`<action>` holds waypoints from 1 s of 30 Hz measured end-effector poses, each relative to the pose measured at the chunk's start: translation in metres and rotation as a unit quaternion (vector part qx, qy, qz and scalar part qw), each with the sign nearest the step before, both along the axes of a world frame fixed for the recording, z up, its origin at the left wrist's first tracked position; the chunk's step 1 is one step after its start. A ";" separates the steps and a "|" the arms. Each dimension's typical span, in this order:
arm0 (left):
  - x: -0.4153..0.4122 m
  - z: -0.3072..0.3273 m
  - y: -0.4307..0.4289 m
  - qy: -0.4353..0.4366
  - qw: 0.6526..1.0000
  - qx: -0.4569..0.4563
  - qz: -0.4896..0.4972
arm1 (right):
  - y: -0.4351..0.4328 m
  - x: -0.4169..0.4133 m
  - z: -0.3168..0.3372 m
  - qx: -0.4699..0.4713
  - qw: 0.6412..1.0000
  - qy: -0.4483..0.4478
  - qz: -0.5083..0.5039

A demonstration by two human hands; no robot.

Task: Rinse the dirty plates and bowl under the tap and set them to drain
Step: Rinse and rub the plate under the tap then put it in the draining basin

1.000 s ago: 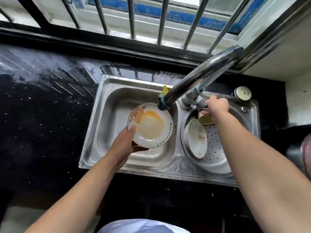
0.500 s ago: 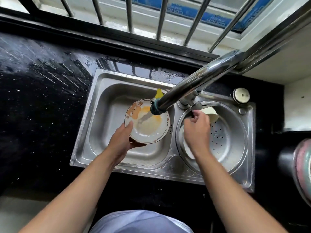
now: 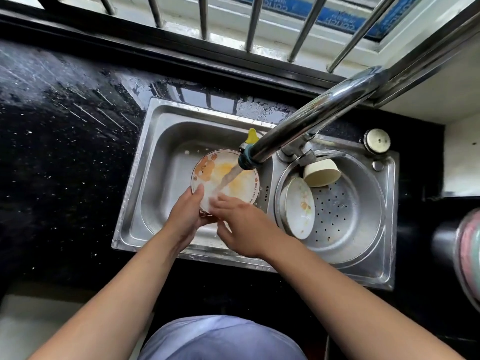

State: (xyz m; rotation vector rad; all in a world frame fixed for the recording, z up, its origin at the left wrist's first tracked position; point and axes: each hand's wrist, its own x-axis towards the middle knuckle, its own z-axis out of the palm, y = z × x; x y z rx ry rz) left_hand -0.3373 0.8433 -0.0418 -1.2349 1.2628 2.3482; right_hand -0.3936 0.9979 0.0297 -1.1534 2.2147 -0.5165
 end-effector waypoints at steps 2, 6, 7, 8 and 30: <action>0.002 -0.002 0.000 0.003 1.000 -0.006 0.000 | 0.009 -0.006 -0.003 0.061 0.997 0.043 -0.024; 0.004 -0.003 0.004 -0.002 1.000 -0.013 -0.005 | -0.025 -0.029 -0.010 0.104 0.990 0.076 -0.062; 0.005 -0.003 0.005 -0.003 1.000 -0.009 -0.001 | -0.034 -0.028 -0.010 0.091 0.993 0.063 -0.030; 0.005 -0.004 0.004 -0.004 1.000 -0.005 0.002 | -0.037 -0.023 -0.010 0.077 0.996 0.047 0.001; 0.019 -0.010 0.005 -0.032 0.999 -0.035 -0.007 | -0.022 -0.019 -0.034 0.144 0.985 0.088 -0.030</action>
